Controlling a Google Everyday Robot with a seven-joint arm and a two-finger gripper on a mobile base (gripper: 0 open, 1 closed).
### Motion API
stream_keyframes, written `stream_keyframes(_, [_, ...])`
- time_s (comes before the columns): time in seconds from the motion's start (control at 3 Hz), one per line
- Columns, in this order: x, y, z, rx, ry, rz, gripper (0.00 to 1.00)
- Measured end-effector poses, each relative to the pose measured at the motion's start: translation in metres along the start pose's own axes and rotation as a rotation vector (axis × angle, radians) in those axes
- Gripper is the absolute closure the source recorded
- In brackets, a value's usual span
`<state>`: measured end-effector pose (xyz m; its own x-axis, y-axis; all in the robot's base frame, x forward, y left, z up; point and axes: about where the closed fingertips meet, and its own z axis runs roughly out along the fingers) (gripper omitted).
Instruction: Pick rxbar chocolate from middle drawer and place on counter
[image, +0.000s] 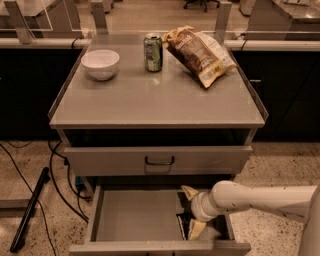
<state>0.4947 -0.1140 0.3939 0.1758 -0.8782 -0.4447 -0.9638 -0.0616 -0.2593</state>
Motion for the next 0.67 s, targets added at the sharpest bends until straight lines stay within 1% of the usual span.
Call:
stream_keyframes(0.33, [0.0021, -0.0008, 0.0007, -0.005, 0.004, 0.006, 0.0])
stream_keyframes(0.67, [0.012, 0.0001, 0.0076, -0.019, 0.012, 0.031, 0.0])
